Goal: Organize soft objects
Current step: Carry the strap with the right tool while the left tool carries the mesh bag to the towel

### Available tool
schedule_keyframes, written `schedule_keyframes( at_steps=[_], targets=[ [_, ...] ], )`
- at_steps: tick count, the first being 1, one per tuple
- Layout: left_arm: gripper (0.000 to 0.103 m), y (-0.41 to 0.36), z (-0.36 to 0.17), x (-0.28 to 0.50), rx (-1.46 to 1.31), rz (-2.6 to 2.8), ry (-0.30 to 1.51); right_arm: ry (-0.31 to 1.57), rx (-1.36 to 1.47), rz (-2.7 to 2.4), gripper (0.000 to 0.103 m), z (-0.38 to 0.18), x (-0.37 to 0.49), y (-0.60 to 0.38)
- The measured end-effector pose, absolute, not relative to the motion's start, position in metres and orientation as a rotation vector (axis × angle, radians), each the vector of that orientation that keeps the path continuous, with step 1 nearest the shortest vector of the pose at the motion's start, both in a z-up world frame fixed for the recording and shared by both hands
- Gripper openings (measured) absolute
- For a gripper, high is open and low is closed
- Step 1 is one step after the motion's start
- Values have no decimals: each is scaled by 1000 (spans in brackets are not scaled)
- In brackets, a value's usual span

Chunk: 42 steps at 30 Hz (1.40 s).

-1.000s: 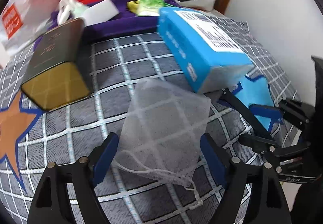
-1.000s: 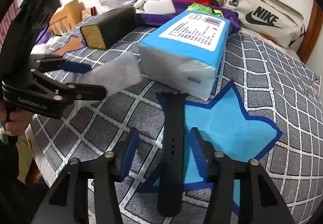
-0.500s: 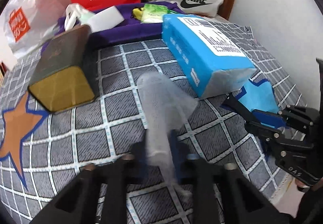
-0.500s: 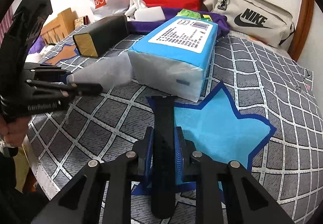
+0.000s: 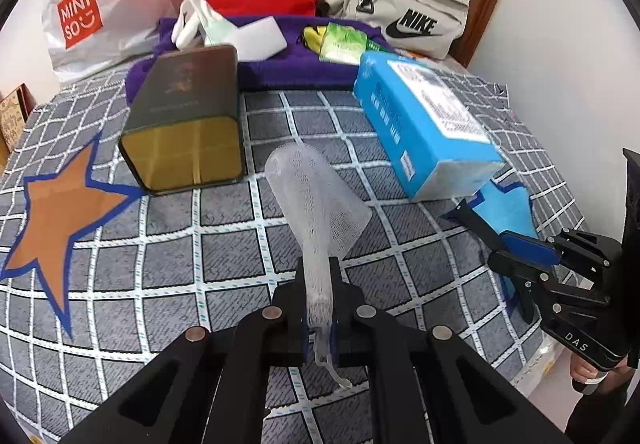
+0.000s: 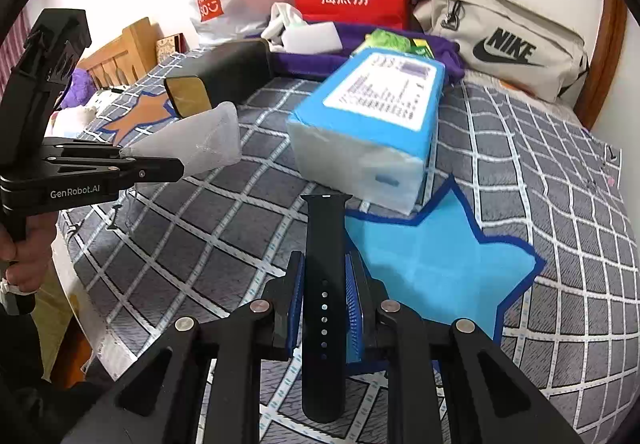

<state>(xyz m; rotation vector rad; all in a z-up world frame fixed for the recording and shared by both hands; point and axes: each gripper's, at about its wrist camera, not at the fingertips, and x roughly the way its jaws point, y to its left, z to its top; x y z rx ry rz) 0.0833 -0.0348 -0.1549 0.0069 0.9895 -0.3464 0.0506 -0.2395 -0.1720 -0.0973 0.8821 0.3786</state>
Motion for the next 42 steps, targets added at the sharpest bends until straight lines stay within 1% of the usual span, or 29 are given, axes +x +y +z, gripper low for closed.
schedule_keyframes(
  at_steps=[11,24,42],
  targets=[
    [8,-24,-121,80,-37,-314,932,824,-95,398,20,-139,50,-234],
    [8,1,-88,99,-128,-263,890,781,-57,390,20,-103,78,-238],
    [8,22,-66,142,-191,-226,880,758,-60,397,20,-79,137,-234]
  ],
)
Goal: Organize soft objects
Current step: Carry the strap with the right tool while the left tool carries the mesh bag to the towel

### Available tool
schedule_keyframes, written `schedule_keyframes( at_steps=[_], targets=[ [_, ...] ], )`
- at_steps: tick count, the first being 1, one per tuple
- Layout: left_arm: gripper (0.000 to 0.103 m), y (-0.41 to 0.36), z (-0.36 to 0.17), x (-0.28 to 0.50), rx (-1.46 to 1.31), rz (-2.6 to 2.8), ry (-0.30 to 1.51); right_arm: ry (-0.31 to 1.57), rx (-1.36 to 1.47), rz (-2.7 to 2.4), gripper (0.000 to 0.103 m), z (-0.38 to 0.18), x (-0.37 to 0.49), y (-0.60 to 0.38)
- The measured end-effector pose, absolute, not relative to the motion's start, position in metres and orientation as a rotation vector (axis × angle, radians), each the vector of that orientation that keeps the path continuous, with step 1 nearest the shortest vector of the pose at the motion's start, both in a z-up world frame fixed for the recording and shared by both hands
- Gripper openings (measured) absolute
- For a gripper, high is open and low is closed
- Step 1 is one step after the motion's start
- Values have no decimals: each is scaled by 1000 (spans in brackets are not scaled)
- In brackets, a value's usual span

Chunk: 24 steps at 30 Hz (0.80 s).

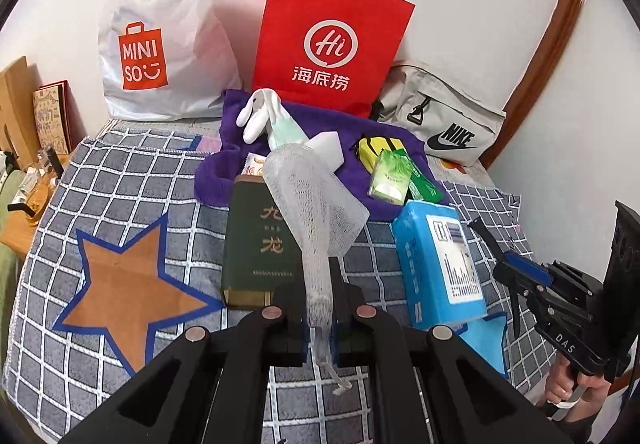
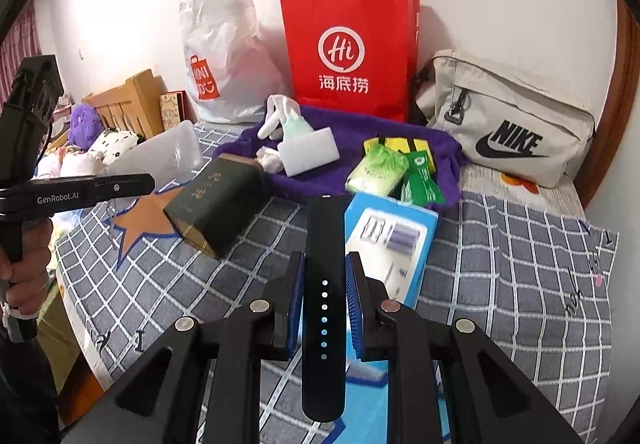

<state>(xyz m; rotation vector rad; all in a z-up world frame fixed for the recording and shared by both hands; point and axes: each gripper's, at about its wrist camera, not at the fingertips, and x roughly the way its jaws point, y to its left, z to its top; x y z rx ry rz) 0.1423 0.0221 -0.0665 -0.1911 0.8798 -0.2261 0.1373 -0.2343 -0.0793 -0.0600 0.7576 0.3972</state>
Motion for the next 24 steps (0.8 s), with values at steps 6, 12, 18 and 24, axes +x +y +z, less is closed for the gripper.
schedule_keyframes(
  at_steps=[6,12,18,24],
  targets=[
    [8,23,-61,161,-197,-218,876,749,-47,385,20,-72,162,-237],
    [8,23,-59,179,-200,-211,885,739,-30,373,20,-65,189,-243],
    [8,25,-59,195,-199,-198,885,735,-19,357,20,-62,220,-248],
    [8,28,-62,215,-202,-183,897,721,-5,347,20,-58,245,-252]
  ],
)
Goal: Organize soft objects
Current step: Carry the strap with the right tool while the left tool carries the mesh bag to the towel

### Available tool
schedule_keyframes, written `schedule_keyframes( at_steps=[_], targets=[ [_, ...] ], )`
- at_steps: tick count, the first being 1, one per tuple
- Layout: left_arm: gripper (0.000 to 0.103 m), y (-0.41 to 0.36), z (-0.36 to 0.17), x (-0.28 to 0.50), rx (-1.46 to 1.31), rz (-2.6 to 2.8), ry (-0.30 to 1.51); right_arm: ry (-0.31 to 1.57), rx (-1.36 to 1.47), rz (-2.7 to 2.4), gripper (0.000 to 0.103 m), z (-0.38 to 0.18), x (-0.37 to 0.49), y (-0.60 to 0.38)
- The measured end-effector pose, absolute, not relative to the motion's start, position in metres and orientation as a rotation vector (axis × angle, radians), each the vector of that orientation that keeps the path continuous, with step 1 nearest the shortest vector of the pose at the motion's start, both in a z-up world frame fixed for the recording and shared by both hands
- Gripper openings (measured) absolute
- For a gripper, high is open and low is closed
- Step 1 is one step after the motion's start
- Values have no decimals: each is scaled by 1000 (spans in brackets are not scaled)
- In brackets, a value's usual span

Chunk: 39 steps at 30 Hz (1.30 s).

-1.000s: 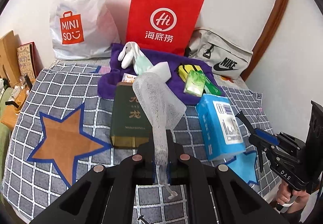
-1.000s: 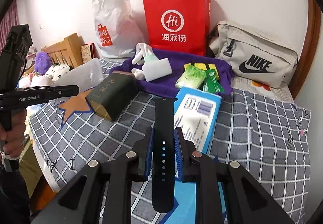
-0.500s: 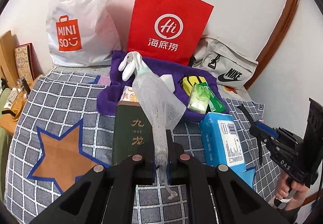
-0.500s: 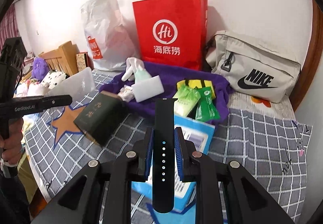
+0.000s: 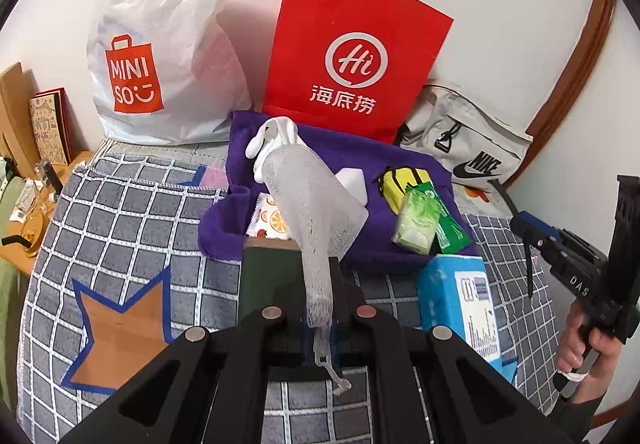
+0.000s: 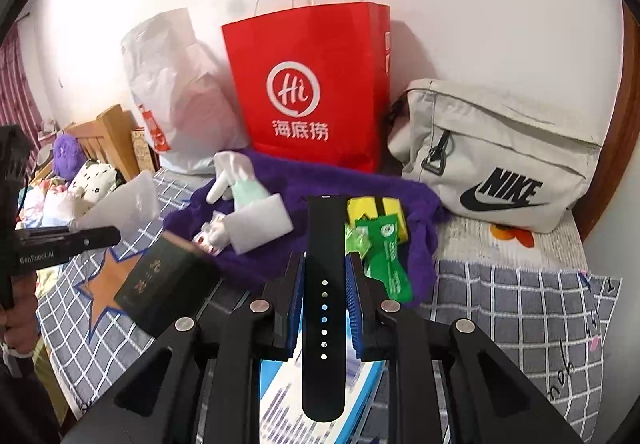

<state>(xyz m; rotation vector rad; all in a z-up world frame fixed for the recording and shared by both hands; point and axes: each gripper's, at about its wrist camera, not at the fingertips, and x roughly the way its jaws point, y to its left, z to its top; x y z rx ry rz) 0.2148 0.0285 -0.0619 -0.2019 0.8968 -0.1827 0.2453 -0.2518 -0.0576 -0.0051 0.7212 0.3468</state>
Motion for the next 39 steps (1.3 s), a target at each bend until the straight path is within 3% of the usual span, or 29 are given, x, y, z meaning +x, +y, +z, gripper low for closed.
schedule_keyframes(
  at_steps=[21,32,39],
  targets=[
    [8,28,-64,291,-181,-158,912,693,0,338,20,-47,332,-250],
    [8,18,-75,322,-186,-177,925,794,65,326,20,-98,361,-265],
    [8,12,-87,336,-192,-193,943,803,64,322,20,-101,373,-269]
  ],
)
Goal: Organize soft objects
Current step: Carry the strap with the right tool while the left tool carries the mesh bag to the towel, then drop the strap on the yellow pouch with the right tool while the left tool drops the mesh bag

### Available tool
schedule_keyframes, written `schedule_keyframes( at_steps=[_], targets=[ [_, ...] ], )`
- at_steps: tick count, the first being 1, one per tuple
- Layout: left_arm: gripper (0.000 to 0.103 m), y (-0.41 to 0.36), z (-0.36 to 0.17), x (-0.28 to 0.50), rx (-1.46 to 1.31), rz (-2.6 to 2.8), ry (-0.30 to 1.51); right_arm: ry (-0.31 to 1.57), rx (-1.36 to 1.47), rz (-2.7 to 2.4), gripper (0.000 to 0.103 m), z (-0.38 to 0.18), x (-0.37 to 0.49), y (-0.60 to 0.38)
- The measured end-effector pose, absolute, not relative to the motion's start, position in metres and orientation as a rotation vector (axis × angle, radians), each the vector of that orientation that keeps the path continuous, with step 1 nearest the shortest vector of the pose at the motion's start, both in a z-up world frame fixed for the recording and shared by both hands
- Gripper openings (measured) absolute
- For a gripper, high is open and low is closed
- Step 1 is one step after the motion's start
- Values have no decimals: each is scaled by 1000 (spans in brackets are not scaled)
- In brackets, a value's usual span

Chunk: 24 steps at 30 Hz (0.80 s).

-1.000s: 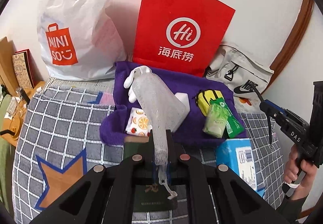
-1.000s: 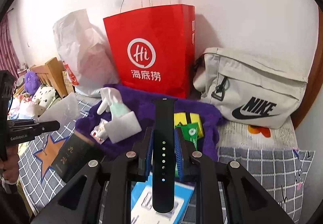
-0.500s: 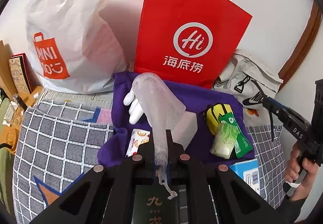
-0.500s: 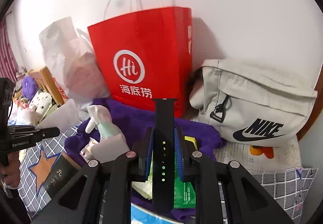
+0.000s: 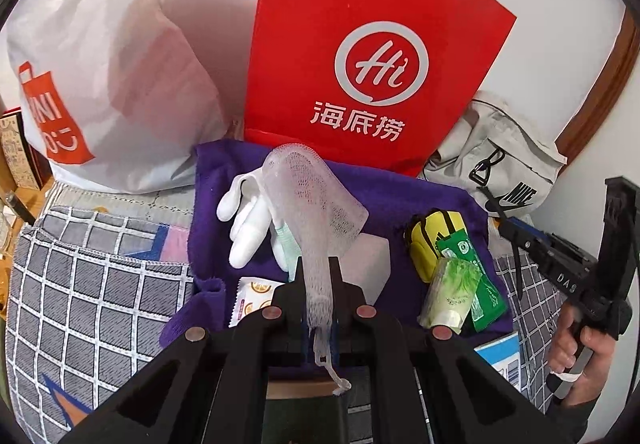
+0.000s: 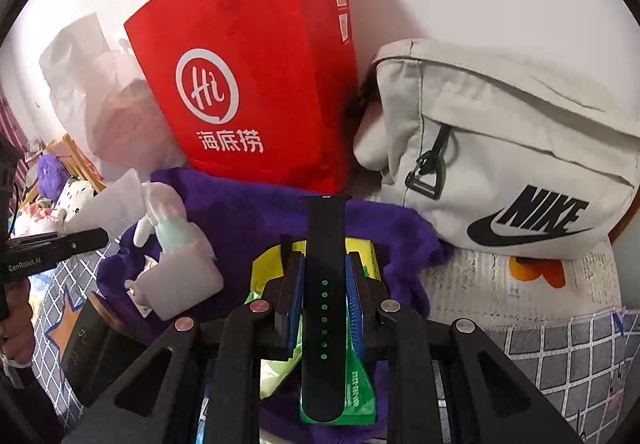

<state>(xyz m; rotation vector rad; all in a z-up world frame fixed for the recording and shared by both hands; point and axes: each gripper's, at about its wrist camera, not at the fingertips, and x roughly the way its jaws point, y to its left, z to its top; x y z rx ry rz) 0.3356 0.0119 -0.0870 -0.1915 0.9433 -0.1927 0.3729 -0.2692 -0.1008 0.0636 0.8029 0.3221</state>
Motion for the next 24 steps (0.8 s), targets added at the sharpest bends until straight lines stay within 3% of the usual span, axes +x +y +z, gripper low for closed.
schedule_keyframes(
  at_steps=[24],
  targets=[
    [8,11,-107,355,-179,-213,968,896,30,348,20,-132,391,-256]
  ],
)
